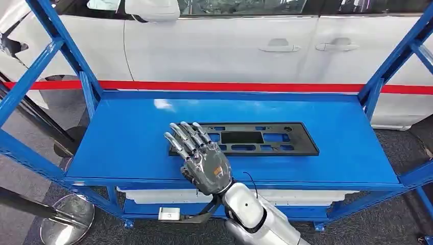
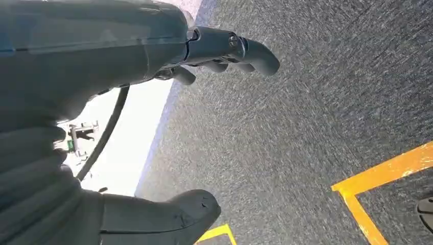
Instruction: Take the parts from the cabinet and place them on the table.
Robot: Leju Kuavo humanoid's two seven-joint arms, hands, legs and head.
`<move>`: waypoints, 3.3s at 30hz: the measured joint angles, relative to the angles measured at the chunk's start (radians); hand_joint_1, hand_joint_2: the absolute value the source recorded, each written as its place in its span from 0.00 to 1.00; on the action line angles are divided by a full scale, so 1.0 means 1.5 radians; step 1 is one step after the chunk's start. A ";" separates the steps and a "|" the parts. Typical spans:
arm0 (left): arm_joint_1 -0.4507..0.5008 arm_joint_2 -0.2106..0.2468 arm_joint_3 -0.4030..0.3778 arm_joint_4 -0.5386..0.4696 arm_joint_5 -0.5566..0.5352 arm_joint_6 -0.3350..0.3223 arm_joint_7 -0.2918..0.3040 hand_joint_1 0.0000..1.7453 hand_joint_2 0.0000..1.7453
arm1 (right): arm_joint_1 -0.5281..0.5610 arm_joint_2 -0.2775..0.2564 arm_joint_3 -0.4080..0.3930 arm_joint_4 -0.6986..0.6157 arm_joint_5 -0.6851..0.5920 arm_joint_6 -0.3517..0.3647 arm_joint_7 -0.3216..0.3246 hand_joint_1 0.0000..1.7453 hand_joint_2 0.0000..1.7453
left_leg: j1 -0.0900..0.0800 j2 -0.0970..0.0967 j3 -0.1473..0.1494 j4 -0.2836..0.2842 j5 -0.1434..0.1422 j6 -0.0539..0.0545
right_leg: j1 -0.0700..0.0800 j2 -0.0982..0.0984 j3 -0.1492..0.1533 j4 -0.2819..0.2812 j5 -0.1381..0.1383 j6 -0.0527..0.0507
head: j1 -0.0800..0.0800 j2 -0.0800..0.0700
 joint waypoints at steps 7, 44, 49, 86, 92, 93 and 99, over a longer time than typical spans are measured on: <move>-0.002 -0.001 0.000 0.000 -0.016 0.000 0.000 0.00 1.00 | -0.003 0.014 0.000 0.073 0.003 -0.022 0.000 0.00 1.00 | 0.000 0.000 0.000 0.000 0.000 0.000 | 0.000 0.000 0.000 0.000 0.000 0.000 | 0.000 0.000; -0.023 -0.014 0.000 0.000 -0.080 -0.027 0.006 0.00 1.00 | -0.074 0.068 -0.006 0.272 0.153 -0.127 0.111 0.00 1.00 | 0.000 0.000 0.000 0.000 0.001 0.000 | 0.000 0.000 0.000 0.000 0.000 0.000 | 0.000 0.000; -0.023 -0.015 0.000 0.000 -0.084 -0.028 0.006 0.00 1.00 | -0.084 0.067 0.000 0.276 0.152 -0.127 0.122 0.00 1.00 | 0.000 0.000 0.000 0.000 0.001 0.000 | 0.000 0.000 0.000 0.000 0.000 0.000 | 0.000 0.000; -0.027 -0.018 0.000 0.000 -0.092 -0.030 -0.006 0.00 1.00 | -0.092 0.056 0.016 0.338 0.152 -0.127 0.128 0.00 1.00 | 0.000 0.000 0.000 0.000 0.001 0.000 | 0.000 0.000 0.000 0.000 0.000 0.000 | 0.000 0.000; -0.031 -0.019 0.000 0.000 -0.099 -0.033 -0.007 0.00 1.00 | -0.111 0.051 0.038 0.357 0.153 -0.127 0.170 0.00 1.00 | 0.000 0.000 0.000 0.000 0.001 0.000 | 0.000 0.000 0.000 0.000 0.000 0.000 | 0.000 0.000; -0.031 -0.019 0.000 0.000 -0.099 -0.033 -0.008 0.00 1.00 | -0.112 0.050 0.039 0.362 0.153 -0.127 0.172 0.00 1.00 | 0.000 0.000 0.000 0.000 0.001 0.000 | 0.000 0.000 0.000 0.000 0.000 0.000 | 0.000 0.000; -0.030 -0.019 0.000 0.000 -0.096 -0.033 -0.011 0.00 1.00 | -0.115 0.044 0.039 0.395 0.153 -0.127 0.175 0.00 1.00 | 0.000 0.000 0.000 0.000 0.001 0.000 | 0.000 0.000 0.000 0.000 0.000 0.000 | 0.000 0.000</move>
